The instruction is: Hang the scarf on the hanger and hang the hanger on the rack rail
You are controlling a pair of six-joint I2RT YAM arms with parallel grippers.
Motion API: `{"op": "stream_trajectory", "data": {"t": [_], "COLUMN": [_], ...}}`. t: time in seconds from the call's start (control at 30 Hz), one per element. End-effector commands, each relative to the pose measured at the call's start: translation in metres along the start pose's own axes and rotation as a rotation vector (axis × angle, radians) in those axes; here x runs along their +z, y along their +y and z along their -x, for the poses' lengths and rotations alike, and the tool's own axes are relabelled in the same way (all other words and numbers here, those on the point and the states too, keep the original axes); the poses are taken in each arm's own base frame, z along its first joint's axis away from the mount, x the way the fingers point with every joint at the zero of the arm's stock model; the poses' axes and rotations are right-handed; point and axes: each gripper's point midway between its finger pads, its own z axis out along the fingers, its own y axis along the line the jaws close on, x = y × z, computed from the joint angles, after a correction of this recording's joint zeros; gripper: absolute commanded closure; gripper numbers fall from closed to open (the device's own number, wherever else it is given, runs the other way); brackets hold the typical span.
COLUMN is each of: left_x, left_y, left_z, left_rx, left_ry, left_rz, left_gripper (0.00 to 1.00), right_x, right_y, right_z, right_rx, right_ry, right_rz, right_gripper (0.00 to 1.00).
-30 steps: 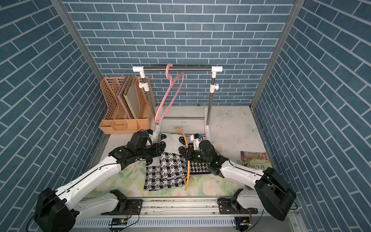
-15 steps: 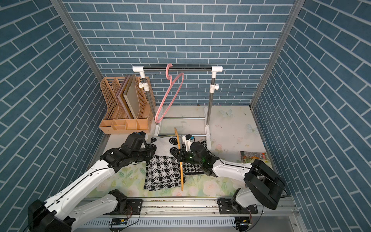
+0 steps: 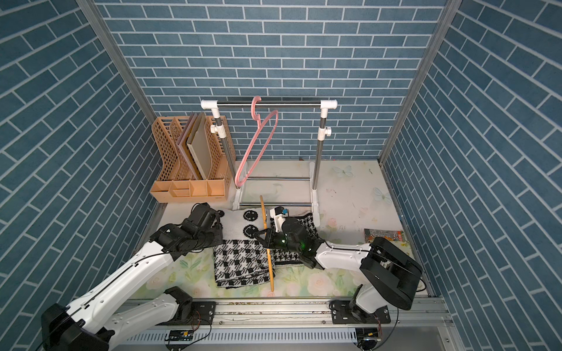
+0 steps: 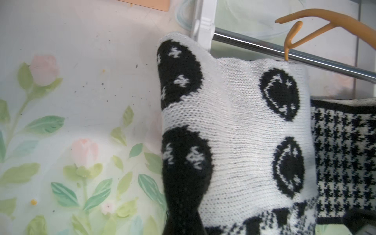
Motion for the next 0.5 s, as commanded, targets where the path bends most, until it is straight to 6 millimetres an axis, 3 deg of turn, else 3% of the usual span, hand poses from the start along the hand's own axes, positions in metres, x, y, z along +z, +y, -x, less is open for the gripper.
{"op": "stream_trajectory", "data": {"t": [0.0, 0.27, 0.4, 0.47], "left_x": [0.009, 0.036, 0.042, 0.043], "left_y": [0.029, 0.041, 0.039, 0.033], "left_z": [-0.008, -0.017, -0.017, -0.014], "left_rx": [-0.011, -0.057, -0.052, -0.058], "left_ry": [0.002, 0.087, 0.111, 0.108], "left_rz": [0.126, 0.203, 0.202, 0.179], "left_gripper": [1.00, 0.97, 0.57, 0.44], "right_x": [0.004, 0.004, 0.004, 0.004], "right_y": [0.012, -0.001, -0.005, -0.007], "right_z": [0.009, 0.000, -0.005, -0.007], "right_rx": [-0.026, 0.001, 0.007, 0.013], "right_ry": [-0.032, -0.021, -0.012, -0.005], "right_rz": [0.031, 0.024, 0.017, 0.014], "right_gripper": [1.00, 1.00, 1.00, 1.00]}}
